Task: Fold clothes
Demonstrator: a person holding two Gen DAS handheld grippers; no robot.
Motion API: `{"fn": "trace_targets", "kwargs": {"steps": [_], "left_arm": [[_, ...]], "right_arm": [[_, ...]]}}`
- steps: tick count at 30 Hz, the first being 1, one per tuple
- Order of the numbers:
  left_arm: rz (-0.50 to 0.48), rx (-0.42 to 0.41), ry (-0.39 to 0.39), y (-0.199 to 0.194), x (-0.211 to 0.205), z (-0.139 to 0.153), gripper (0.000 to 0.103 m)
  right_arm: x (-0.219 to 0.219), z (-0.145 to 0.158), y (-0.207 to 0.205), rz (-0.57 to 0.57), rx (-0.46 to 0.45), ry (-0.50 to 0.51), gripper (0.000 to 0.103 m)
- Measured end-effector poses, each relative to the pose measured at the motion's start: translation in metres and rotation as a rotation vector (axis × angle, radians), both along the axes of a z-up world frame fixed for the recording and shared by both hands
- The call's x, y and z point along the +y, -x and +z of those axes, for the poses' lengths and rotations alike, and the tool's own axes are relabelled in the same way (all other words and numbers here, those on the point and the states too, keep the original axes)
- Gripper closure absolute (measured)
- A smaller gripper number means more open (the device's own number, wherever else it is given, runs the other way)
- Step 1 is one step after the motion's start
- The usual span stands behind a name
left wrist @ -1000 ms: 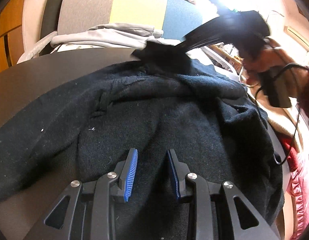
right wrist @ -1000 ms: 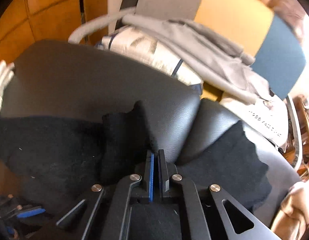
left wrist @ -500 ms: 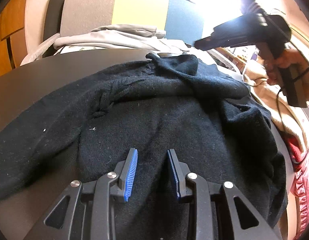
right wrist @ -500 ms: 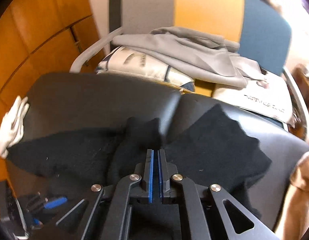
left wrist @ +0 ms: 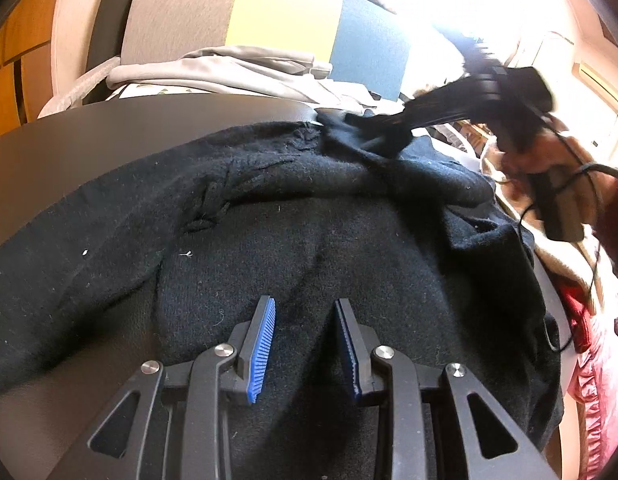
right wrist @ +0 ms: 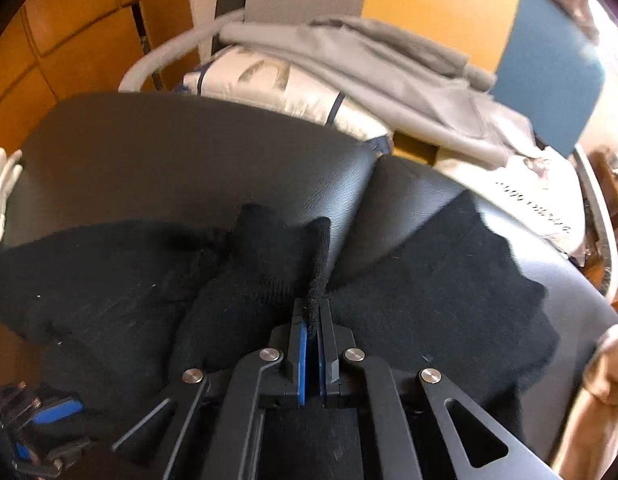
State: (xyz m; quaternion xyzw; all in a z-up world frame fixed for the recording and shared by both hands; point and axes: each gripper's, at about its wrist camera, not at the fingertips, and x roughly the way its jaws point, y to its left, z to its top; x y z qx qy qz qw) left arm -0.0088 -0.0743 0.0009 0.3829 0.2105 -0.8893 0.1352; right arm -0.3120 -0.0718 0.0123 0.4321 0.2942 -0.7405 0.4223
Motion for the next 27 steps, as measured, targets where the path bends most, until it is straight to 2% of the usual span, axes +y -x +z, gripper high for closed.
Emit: {"fn": "trace_targets", "kwargs": {"steps": [9, 15, 21, 25, 27], "left_arm": [[0.0, -0.024, 0.045, 0.004, 0.006, 0.0, 0.073], [0.0, -0.055, 0.094, 0.008, 0.013, 0.001, 0.073], [0.002, -0.085, 0.141, 0.012, 0.018, 0.0, 0.072], [0.005, -0.098, 0.16, 0.014, 0.02, 0.001, 0.072], [0.003, -0.109, 0.171, 0.015, 0.021, 0.002, 0.072]], "right_arm": [[0.107, 0.053, 0.0, -0.138, 0.101, 0.078, 0.099], [0.237, 0.094, -0.002, -0.32, 0.206, 0.068, 0.099], [0.386, 0.118, 0.001, -0.583, 0.288, 0.015, 0.099], [0.479, 0.117, 0.005, -0.756, 0.291, -0.022, 0.099], [0.515, 0.106, 0.008, -0.827, 0.241, -0.009, 0.099]]}}
